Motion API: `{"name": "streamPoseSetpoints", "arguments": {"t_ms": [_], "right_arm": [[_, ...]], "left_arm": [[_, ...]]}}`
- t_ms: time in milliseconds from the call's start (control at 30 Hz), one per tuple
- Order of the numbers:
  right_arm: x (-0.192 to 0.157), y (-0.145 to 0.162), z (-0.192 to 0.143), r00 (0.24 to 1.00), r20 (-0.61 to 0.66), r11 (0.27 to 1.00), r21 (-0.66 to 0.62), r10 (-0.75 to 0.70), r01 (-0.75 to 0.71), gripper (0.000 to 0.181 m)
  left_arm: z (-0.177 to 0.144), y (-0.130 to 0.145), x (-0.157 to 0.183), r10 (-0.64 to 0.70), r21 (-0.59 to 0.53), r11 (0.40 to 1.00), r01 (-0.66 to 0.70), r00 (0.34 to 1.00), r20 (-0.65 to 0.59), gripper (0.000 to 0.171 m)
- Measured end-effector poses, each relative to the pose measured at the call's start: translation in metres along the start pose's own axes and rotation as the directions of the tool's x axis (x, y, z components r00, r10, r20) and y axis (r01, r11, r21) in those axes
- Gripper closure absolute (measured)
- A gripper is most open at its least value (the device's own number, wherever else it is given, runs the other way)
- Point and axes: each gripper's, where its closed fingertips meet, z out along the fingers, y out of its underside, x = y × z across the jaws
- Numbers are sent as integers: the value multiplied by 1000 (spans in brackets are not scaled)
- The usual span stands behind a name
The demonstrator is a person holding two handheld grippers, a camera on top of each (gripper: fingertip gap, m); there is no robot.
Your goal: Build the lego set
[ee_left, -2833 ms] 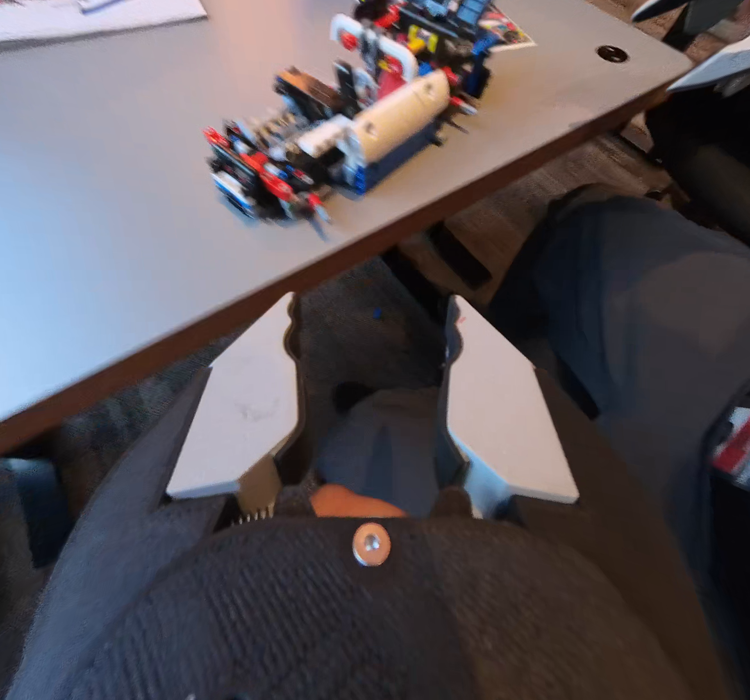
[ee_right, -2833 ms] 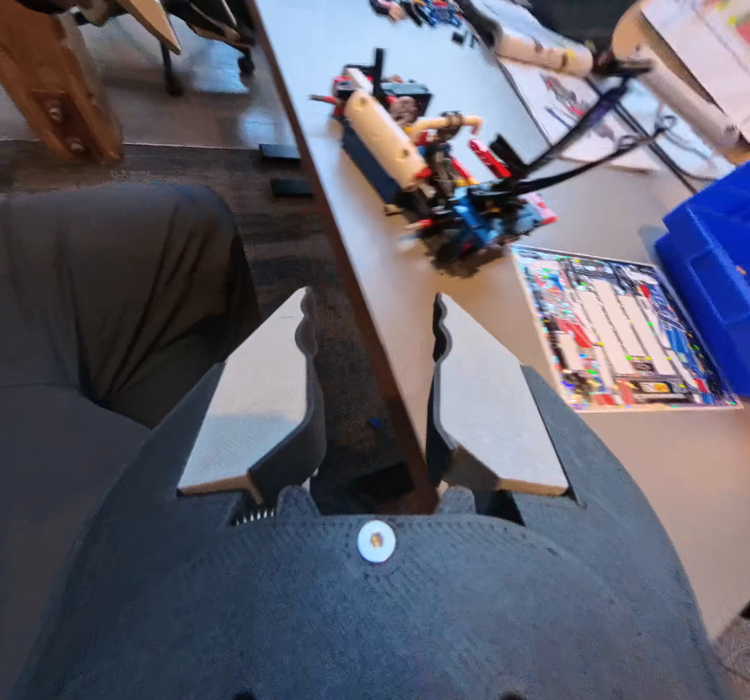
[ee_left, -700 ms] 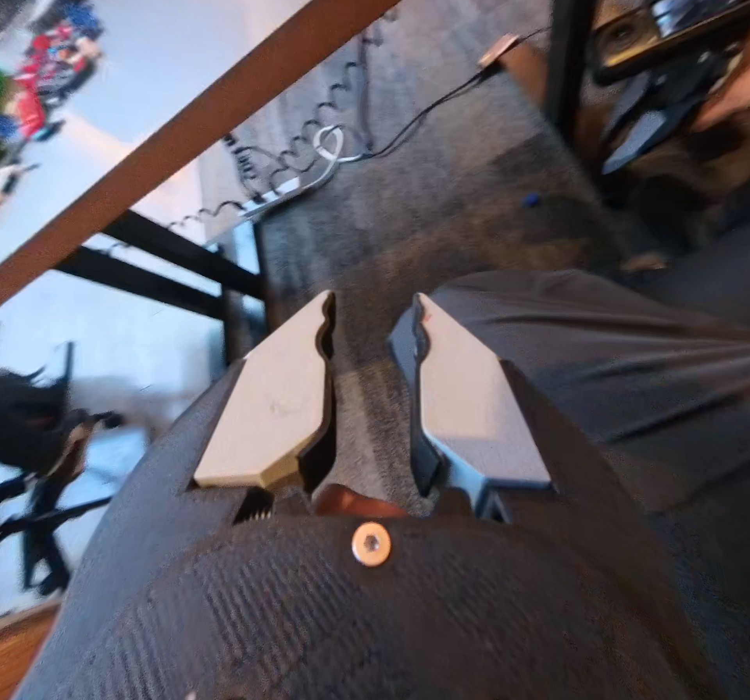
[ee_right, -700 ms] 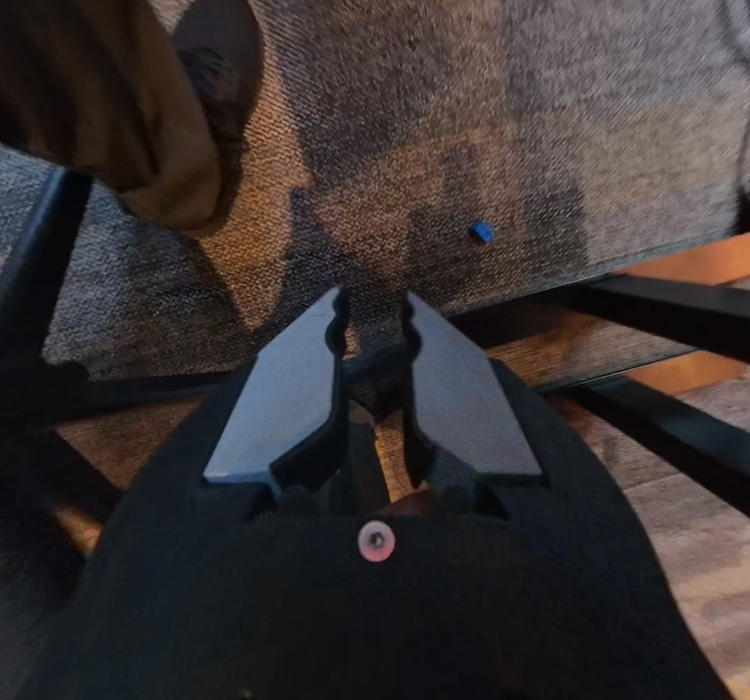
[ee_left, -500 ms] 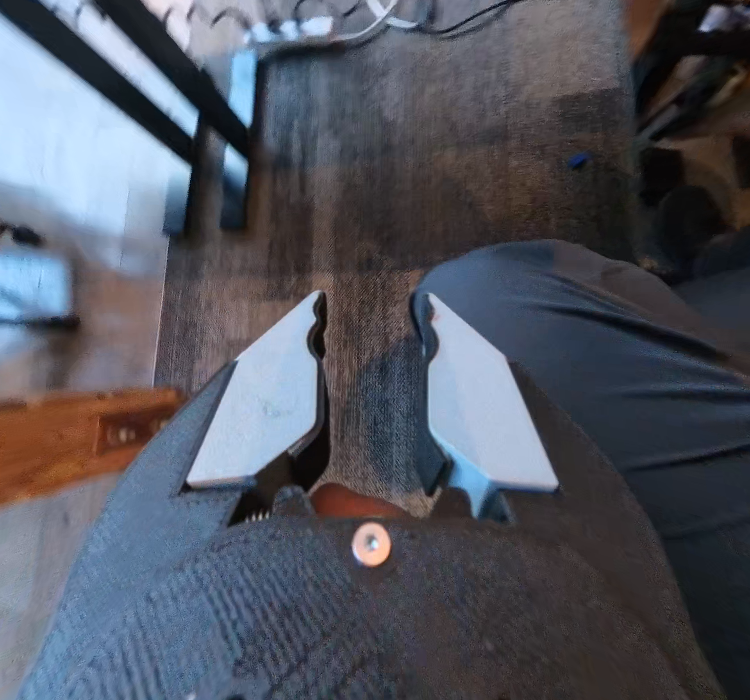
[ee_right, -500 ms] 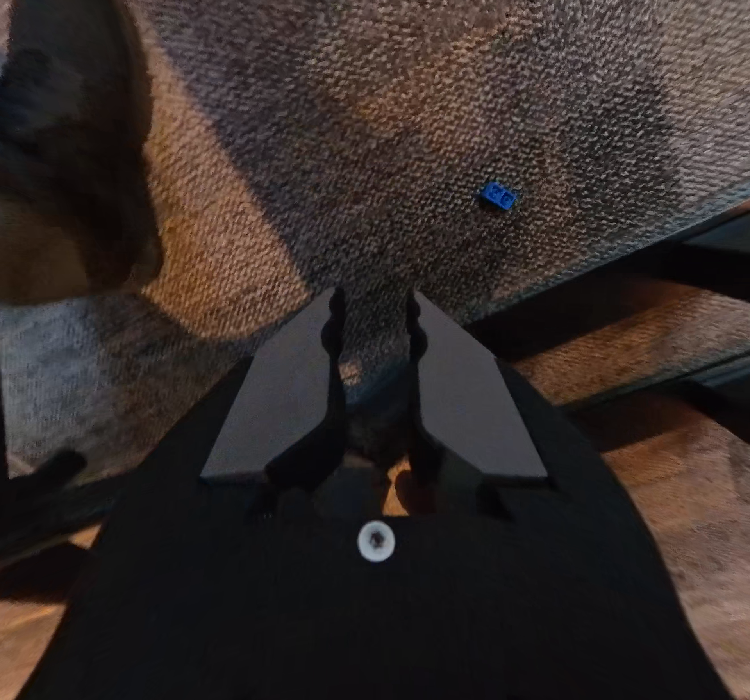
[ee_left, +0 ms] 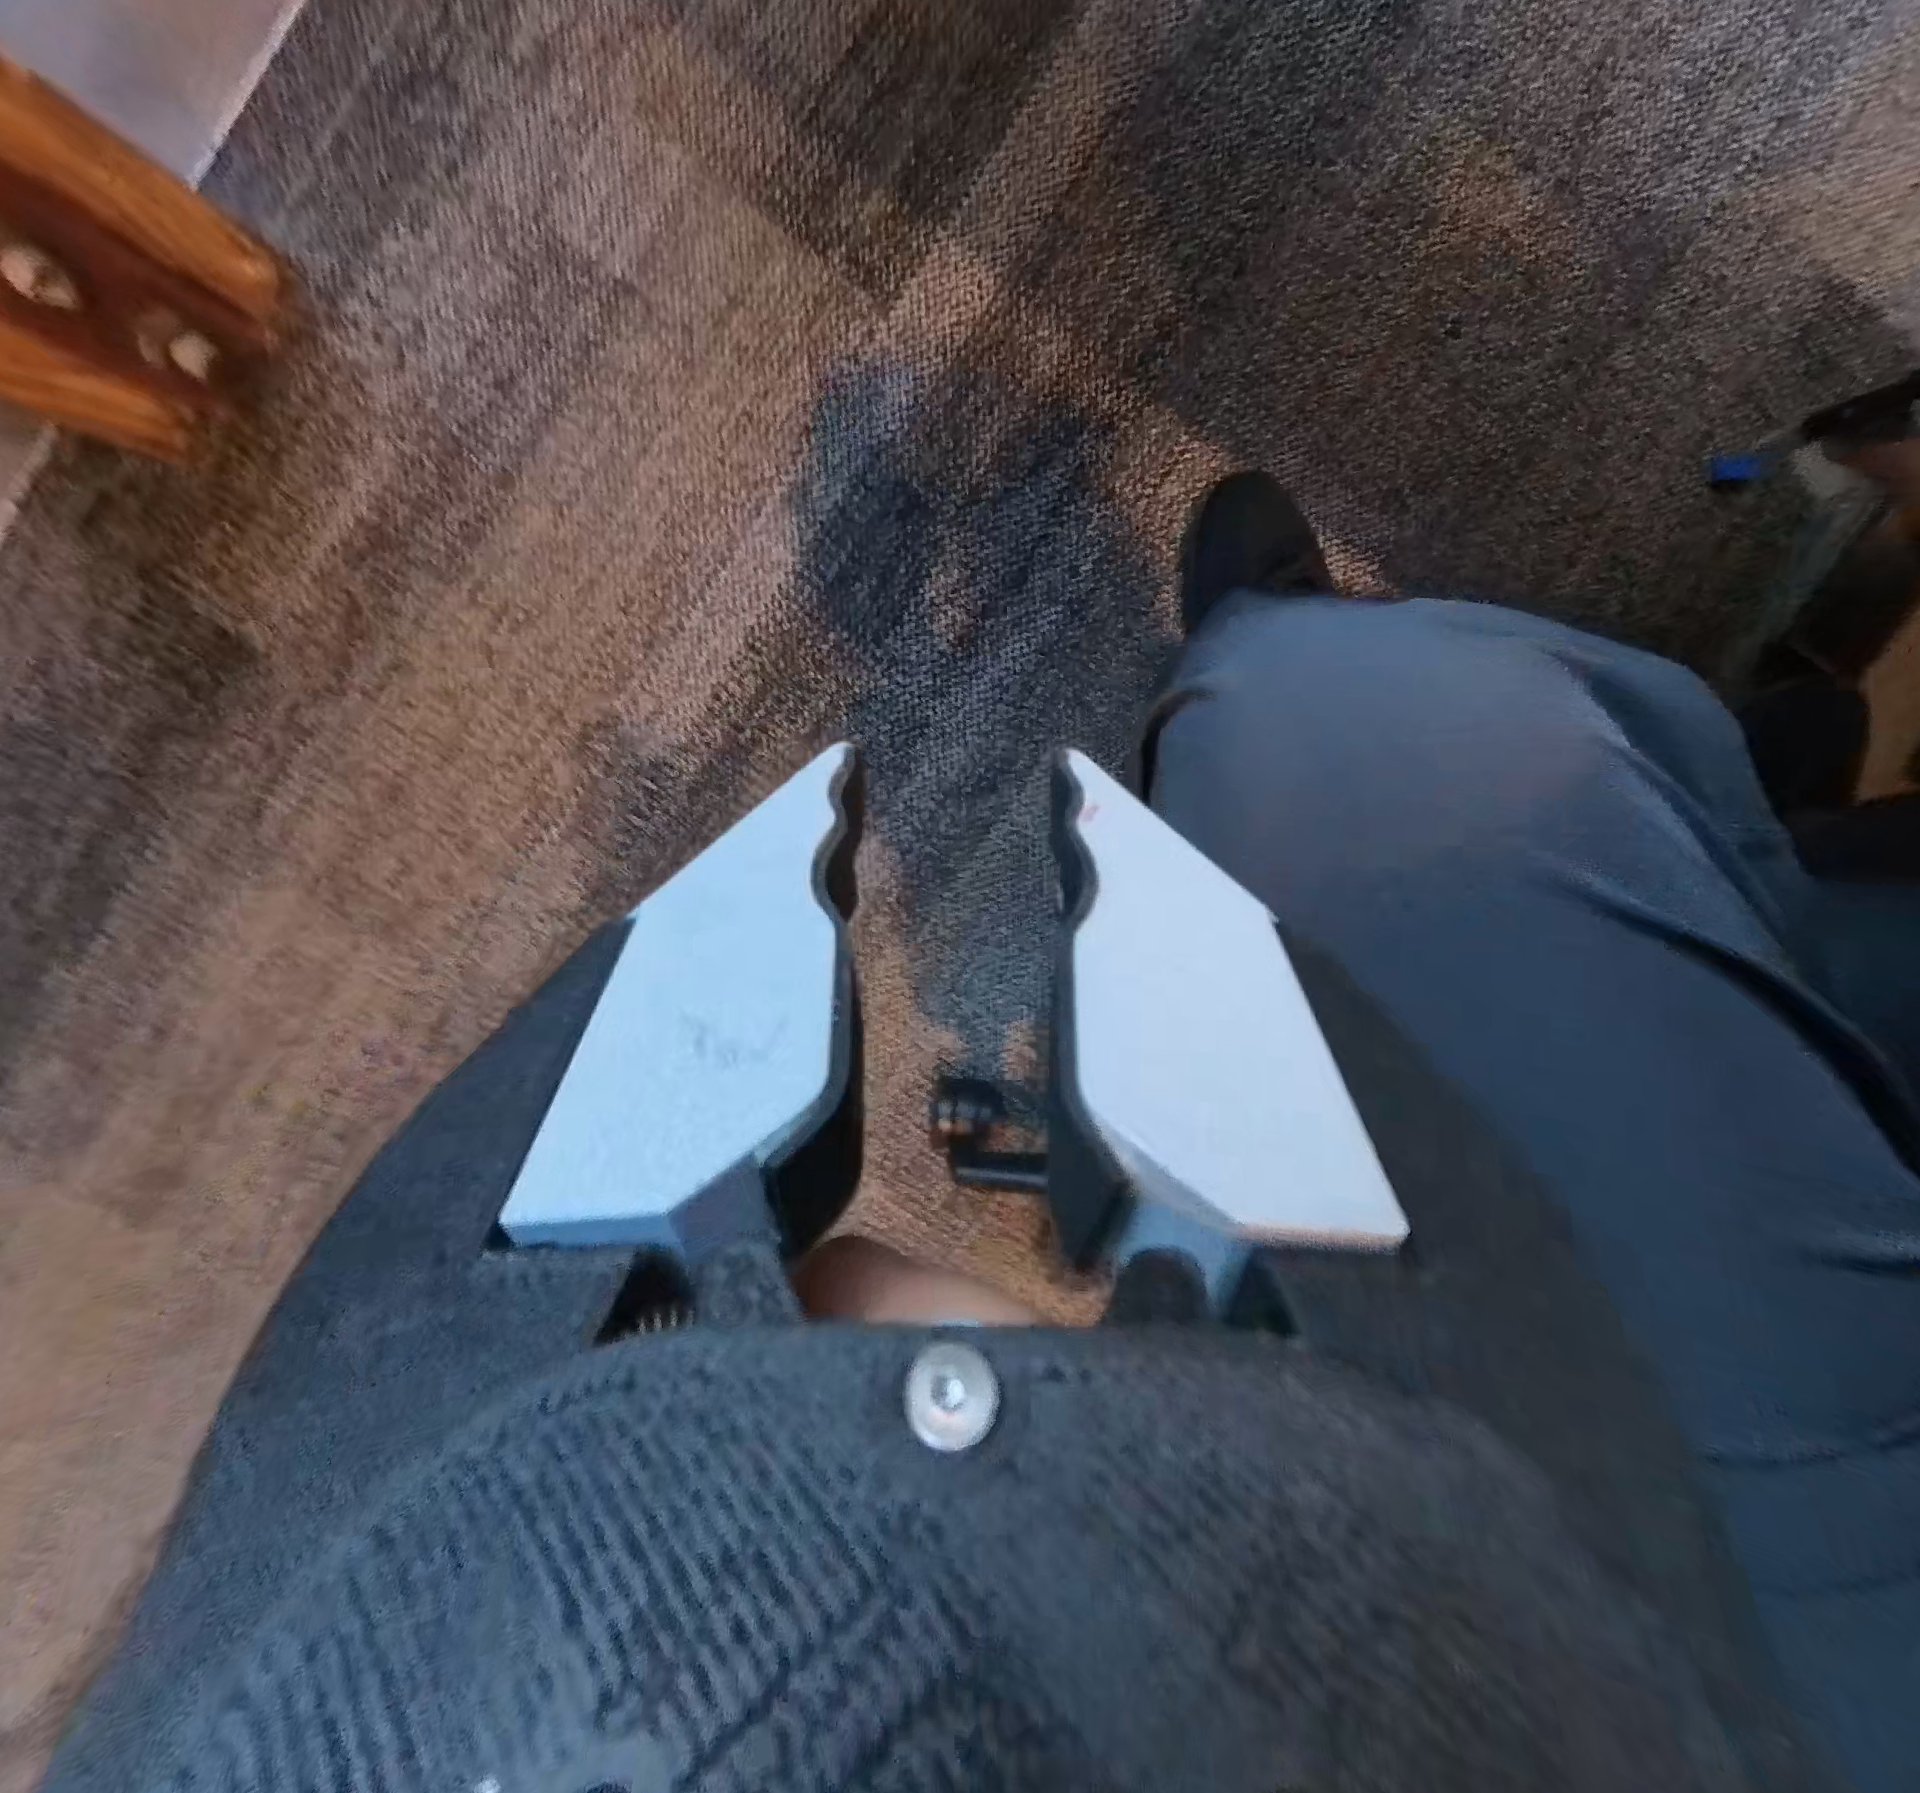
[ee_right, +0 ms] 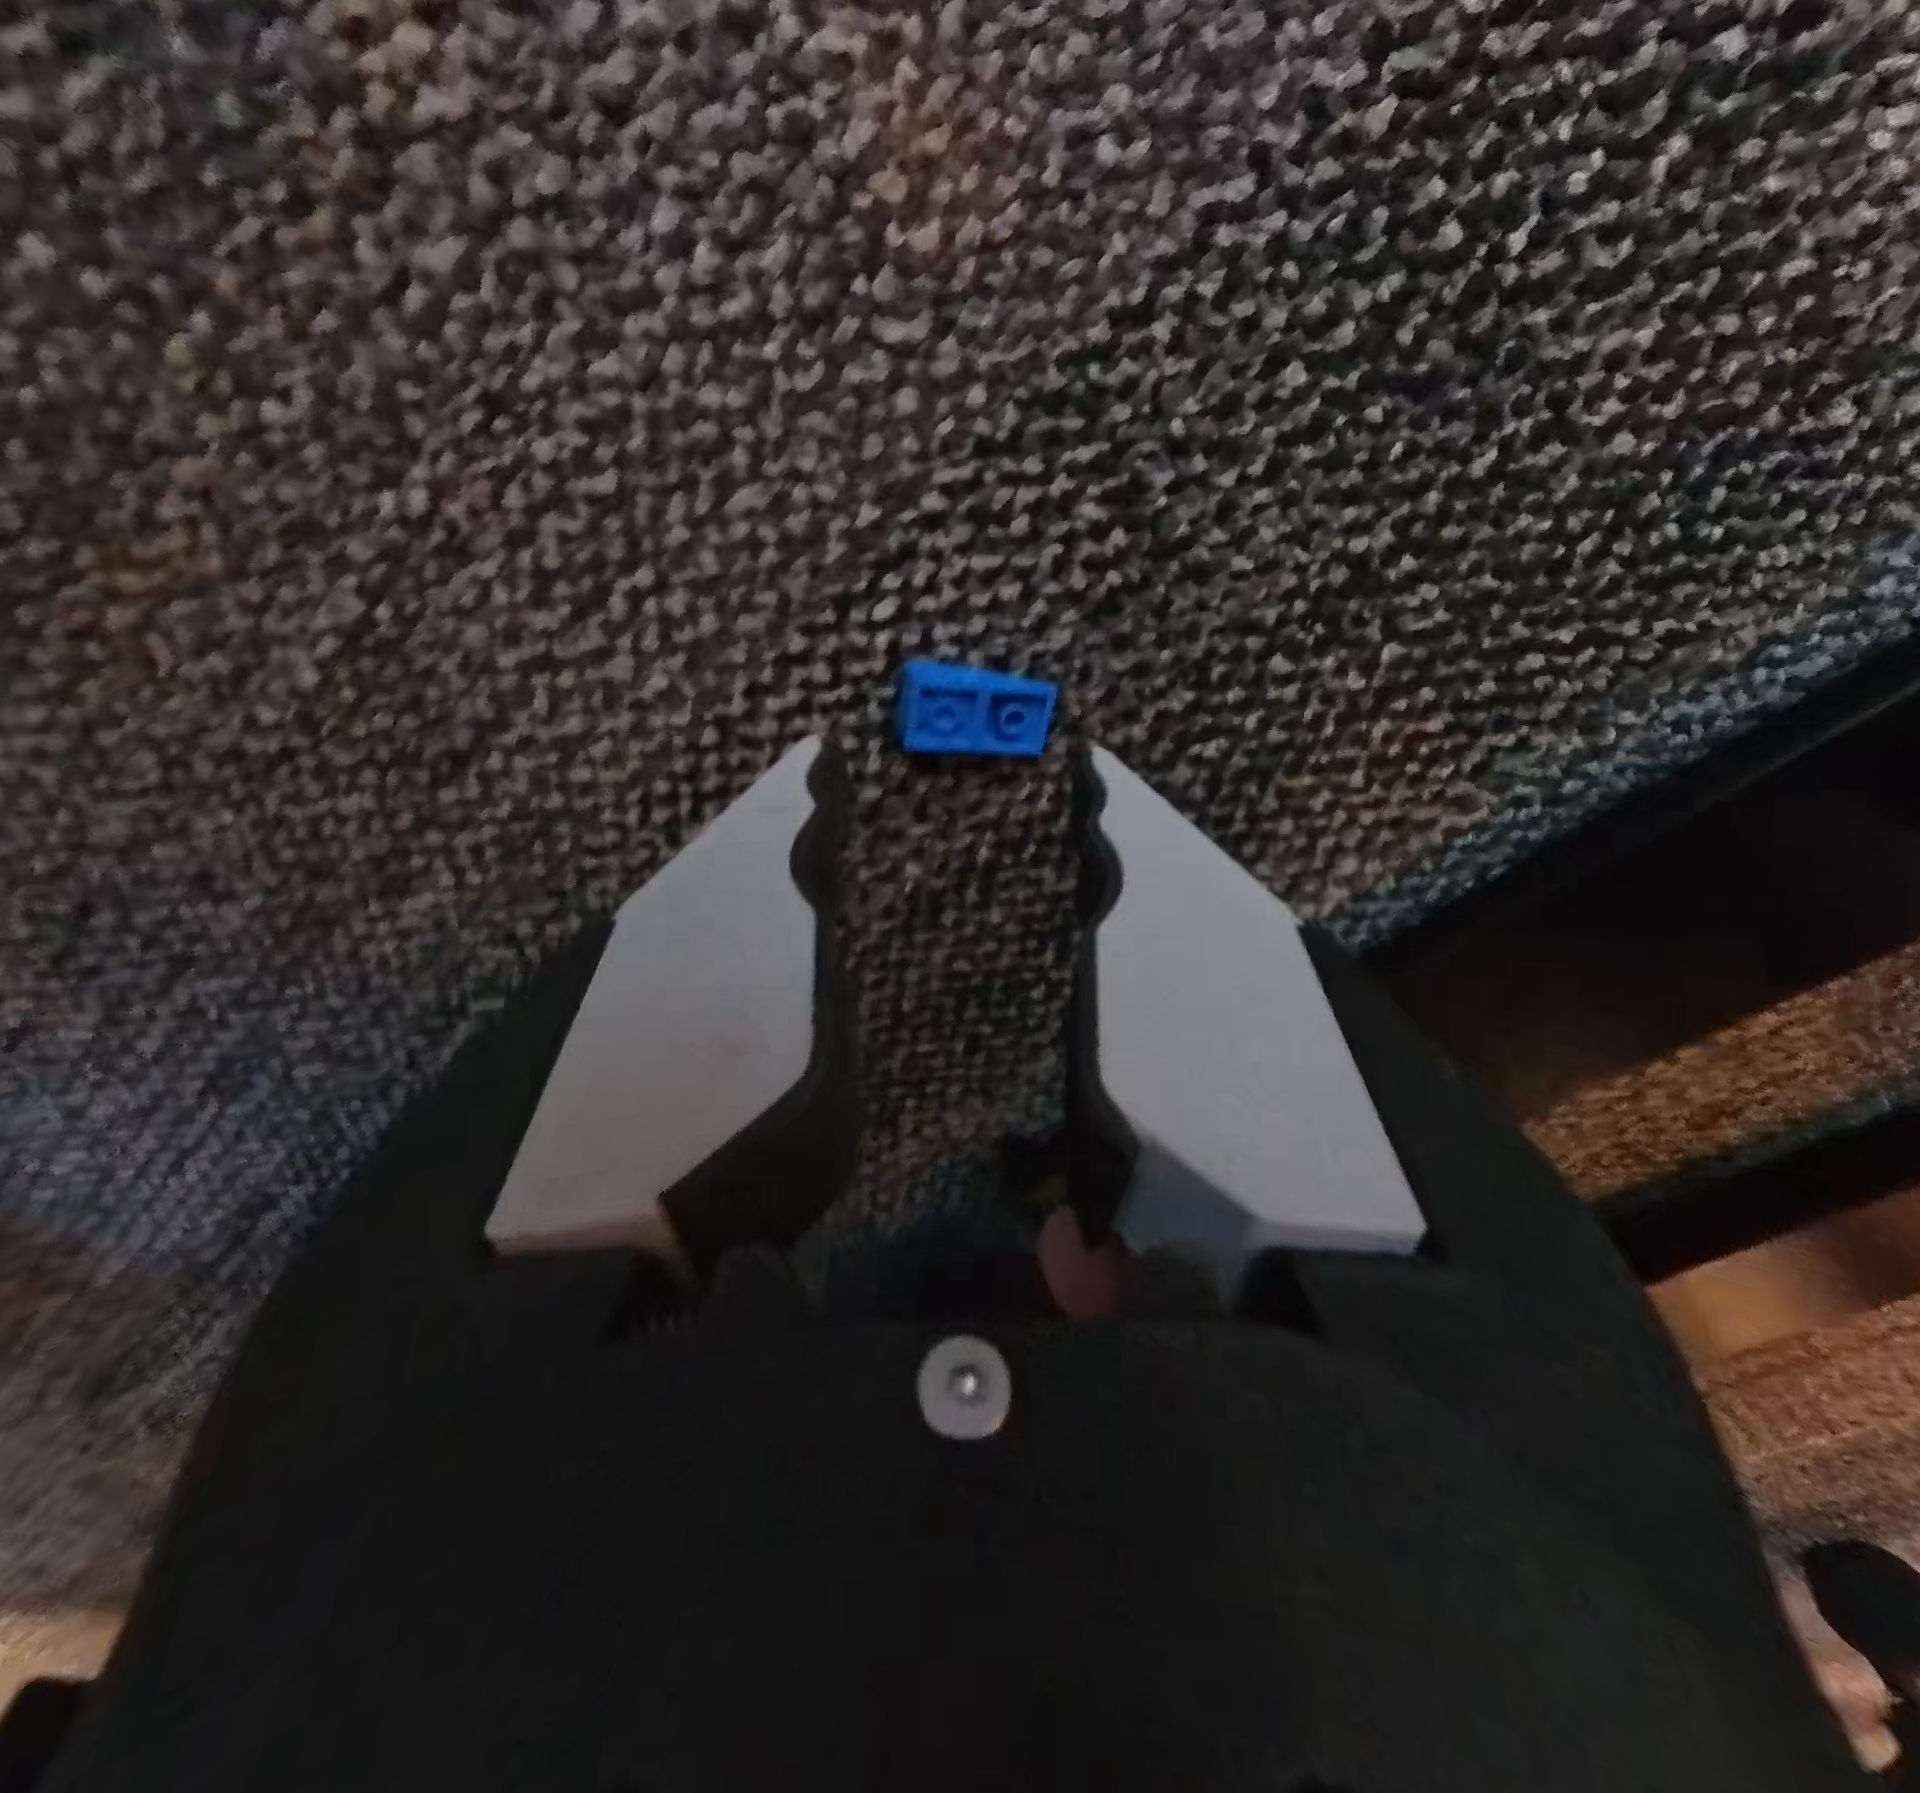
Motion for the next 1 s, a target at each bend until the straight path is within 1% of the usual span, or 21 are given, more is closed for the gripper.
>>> {"name": "streamPoseSetpoints", "arguments": {"t_ms": [100,233,400,433,500,600,667,733,833,933,1000], "right_arm": [[1,-11,12,1000,8,1000,-3,26,-26,135],[-2,-6,30,1000,3,997,-69,24,-24,134],[-3,-4,35,999,22,997,-65,34,-33,141],[-3,-3,34,999,22,998,-61,30,-29,149],[-4,-1,32,999,32,999,-49,25,-24,165],[-6,8,34,997,59,996,-75,50,-45,151],[-8,6,34,997,64,997,-71,48,-44,149],[-9,7,34,997,56,996,-80,55,-50,155],[-10,7,34,991,73,990,-92,112,-105,163],[-21,5,24,974,158,986,-83,159,-148,163],[-35,2,6,958,226,984,-59,176,-167,164]], "left_arm": [[6,12,-7,-68,-23,997,68,997,-24,138],[13,21,-15,-88,-55,995,87,996,-7,138],[18,23,-16,-54,-64,996,54,999,3,138],[18,22,-16,-55,-65,996,55,998,-2,138],[20,20,-14,-62,-61,996,61,998,-17,138],[19,13,-12,-63,-39,997,62,998,-27,138],[18,10,-12,-52,-25,998,51,998,-26,138],[19,10,-10,-47,-28,999,46,998,-30,138],[19,6,-8,-42,-21,999,41,999,-35,139],[18,-4,-5,-19,6,1000,19,999,-37,139],[19,-17,3,-4,32,999,6,998,-58,139]]}}
